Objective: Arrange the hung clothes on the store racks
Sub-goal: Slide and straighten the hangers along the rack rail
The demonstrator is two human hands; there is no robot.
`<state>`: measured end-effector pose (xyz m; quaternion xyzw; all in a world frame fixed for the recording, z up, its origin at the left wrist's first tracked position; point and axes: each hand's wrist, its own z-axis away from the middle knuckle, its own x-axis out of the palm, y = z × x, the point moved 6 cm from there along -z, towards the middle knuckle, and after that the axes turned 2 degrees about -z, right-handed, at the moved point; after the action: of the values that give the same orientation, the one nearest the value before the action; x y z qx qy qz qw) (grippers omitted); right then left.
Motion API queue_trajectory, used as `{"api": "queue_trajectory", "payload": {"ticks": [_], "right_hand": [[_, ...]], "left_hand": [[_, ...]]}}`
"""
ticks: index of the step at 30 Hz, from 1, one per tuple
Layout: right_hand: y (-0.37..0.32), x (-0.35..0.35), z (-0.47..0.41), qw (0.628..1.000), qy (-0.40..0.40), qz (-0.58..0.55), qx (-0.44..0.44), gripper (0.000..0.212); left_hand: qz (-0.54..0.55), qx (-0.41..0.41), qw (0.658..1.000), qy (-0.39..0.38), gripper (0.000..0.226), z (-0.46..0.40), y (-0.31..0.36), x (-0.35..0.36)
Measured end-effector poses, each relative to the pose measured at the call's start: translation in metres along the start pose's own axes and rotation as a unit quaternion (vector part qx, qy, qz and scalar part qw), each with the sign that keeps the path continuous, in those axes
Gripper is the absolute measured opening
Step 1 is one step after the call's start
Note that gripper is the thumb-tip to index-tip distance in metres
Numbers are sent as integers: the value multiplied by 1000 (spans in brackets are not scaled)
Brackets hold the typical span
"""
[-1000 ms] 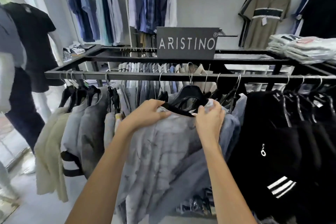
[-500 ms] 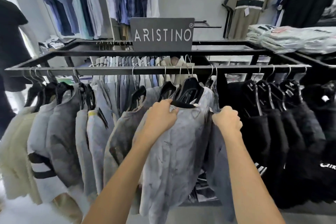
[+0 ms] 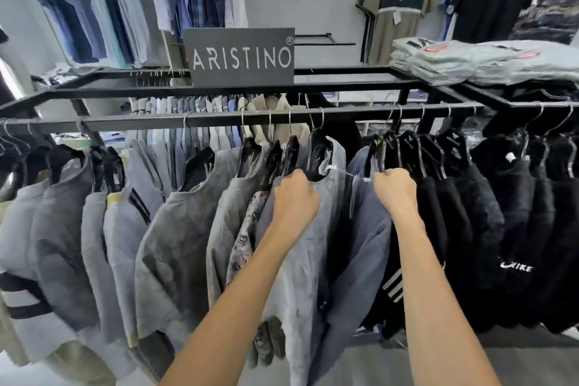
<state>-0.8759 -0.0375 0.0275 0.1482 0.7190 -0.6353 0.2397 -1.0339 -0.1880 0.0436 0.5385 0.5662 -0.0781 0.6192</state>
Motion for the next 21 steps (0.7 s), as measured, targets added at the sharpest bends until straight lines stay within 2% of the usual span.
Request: {"api": "queue_trajectory", "payload": {"ticks": [8,14,21], "right_hand": [[34,-21,-6,1000,4,-5,-3,30],[46,-22,-13,999,-35,-24,-11,29],[51,-21,-16,995,-45,-73,-47,42]], "left_hand": [[27,-15,999,22,4,-9,10,8],[20,-39,999,17,16,-13,4,34],[34,-28,998,53,25,-15,10,35]]}}
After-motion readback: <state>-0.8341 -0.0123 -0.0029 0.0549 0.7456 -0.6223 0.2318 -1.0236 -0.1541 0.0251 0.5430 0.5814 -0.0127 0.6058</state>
